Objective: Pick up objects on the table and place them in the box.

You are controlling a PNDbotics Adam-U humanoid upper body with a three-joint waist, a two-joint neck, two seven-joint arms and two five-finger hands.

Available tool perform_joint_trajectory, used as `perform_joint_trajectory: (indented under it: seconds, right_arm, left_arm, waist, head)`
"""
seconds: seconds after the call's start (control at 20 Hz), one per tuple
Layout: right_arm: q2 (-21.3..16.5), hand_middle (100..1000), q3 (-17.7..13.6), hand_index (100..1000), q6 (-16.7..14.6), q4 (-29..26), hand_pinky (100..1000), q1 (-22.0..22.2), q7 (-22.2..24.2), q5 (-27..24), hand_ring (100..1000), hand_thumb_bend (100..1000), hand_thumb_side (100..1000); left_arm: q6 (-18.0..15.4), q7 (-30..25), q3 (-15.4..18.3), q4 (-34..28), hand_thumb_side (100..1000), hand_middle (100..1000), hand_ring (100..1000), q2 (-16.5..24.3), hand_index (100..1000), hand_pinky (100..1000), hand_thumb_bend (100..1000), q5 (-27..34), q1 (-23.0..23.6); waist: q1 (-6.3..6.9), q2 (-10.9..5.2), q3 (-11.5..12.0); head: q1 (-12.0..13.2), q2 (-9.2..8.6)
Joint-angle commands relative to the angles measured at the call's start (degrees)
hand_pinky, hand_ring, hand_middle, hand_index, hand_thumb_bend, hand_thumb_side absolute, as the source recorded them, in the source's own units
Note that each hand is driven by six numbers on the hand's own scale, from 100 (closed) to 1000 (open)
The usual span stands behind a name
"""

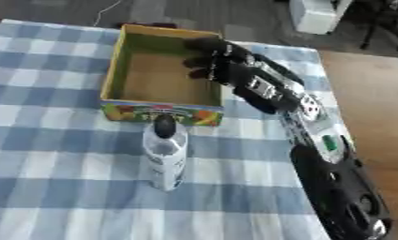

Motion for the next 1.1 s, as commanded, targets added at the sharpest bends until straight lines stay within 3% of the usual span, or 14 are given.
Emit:
perform_joint_trajectory:
  seconds: [0.05, 0.4, 0.55, 1.1]
  right_arm:
    - [-2.8, 1000, -0.1, 1000, -1.2, -1.3, 931, -0.2, 0.1, -0.2, 941, 240, 636]
    - [-6.6, 1000, 0.8, 1000, -9.4, -2.5, 924, 0.7, -2.2, 1.7, 916, 310, 533]
    - [-7.4, 1000, 1.3, 1000, -12.4, -2.4, 924, 1.2, -2.9, 2.9, 915, 303, 529]
    - [-9.6, 1000, 3.1, 1000, -17.4, -2.4, 926, 1.8, -1.7, 4.3, 910, 316, 520]
  left_arm:
    - [-1.8, 1.7, 0.4, -1.0, 819, 652, 588, 1.3, 738, 494, 100, 0.2, -0.4]
    - [-1.8, 1.7, 0.4, -1.0, 819, 652, 588, 1.4, 738, 494, 100, 0.1, -0.4]
    - [-1.8, 1.7, 0.3, -1.0, 819, 652, 588, 1.4, 738, 494, 100, 0.1, -0.5]
    - [-1.8, 1.6, 0.3, -1.0, 819, 652, 589, 1.4, 737, 494, 100, 0.2, -0.6]
  waist:
    - [0.37, -1.02, -0.1]
    - [0.18, -0.96, -0.1]
    - [0.15, -0.98, 0.0]
    - [0.07, -0.98, 0.0]
  head:
    - [0.5, -0.04]
    - [0.8, -0.04]
    - [1.0, -0.04]
    - [1.2, -0.04]
